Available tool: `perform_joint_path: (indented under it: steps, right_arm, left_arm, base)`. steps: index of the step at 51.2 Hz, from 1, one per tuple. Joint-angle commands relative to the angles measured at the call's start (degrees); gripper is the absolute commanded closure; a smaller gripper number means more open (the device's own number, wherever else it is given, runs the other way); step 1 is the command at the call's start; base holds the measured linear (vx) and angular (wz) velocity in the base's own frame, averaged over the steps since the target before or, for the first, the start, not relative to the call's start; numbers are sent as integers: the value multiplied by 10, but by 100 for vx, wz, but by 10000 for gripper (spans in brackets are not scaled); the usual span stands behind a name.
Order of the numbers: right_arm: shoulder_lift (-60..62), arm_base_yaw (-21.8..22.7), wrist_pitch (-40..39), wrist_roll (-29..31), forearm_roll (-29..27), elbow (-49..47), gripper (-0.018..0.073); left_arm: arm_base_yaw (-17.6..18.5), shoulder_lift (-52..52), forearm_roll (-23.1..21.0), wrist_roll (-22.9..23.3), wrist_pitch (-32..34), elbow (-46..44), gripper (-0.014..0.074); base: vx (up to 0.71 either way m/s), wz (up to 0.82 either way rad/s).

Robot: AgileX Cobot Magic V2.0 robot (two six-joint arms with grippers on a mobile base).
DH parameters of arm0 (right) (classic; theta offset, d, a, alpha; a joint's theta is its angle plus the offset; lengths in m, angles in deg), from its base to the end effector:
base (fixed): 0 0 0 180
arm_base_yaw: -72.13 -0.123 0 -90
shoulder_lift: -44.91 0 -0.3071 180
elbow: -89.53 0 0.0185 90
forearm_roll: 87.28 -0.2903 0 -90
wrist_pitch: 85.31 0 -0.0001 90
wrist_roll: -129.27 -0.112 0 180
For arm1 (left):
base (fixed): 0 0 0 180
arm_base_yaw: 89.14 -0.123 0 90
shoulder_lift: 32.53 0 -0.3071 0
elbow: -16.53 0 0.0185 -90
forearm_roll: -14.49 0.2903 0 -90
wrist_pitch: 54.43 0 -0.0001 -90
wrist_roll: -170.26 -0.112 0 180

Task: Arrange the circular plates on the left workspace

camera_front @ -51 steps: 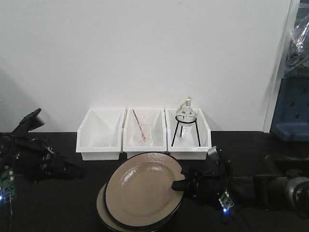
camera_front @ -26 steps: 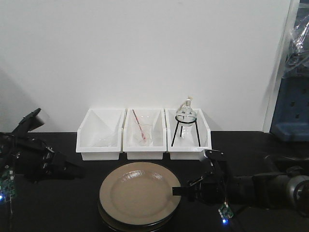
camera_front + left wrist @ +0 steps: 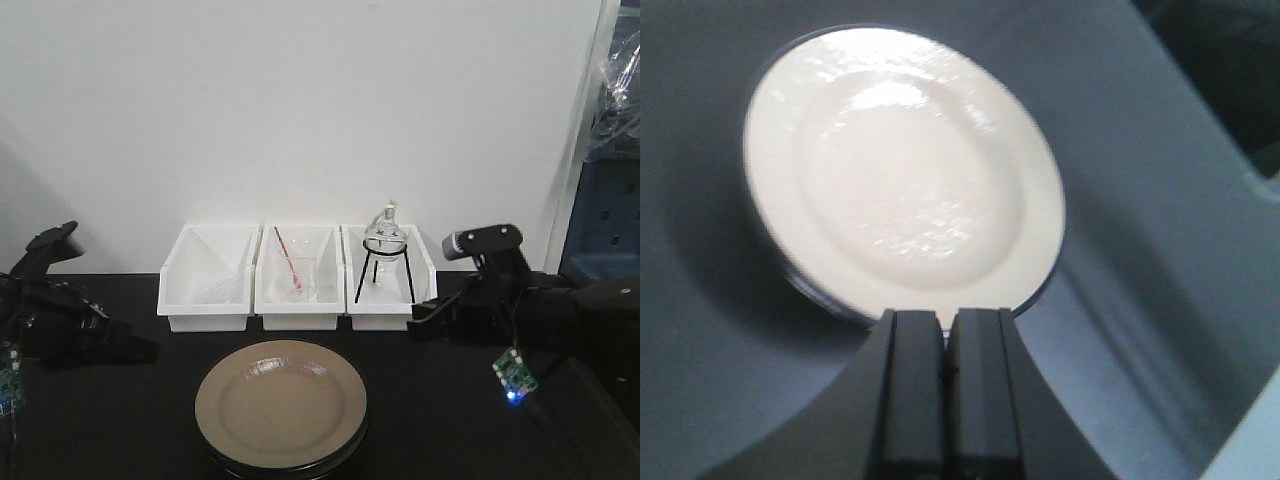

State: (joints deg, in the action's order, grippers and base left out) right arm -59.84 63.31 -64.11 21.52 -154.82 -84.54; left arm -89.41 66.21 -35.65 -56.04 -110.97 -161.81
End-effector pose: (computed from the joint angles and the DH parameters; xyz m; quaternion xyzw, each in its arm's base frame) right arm 0.4374 0.1058 0.2834 -0.1960 0.8312 0.1577 0.4959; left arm 0.3857 -0.0699 0.3223 0.2013 0.8787 -0.2895 0.3217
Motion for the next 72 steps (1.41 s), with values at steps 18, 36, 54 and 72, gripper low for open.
perform_joint_path:
  steps: [18, 36, 54, 72]
  right_arm:
    - [371, 2, -186, -144, 130, 265, 563]
    - [527, 2, -233, -144, 130, 430, 563]
    - [542, 2, -227, -146, 129, 435, 563]
    - [542, 2, -227, -146, 129, 435, 563]
  left_arm:
    - [0, -313, 80, -3, 216, 206, 596]
    - [0, -595, 75, -21, 364, 463, 596]
    - [0, -664, 75, -21, 316, 479, 596]
    - [0, -664, 75, -21, 317, 480, 596]
  base:
    - [0, 0]
    - [0, 0]
    - [0, 0]
    - [0, 0]
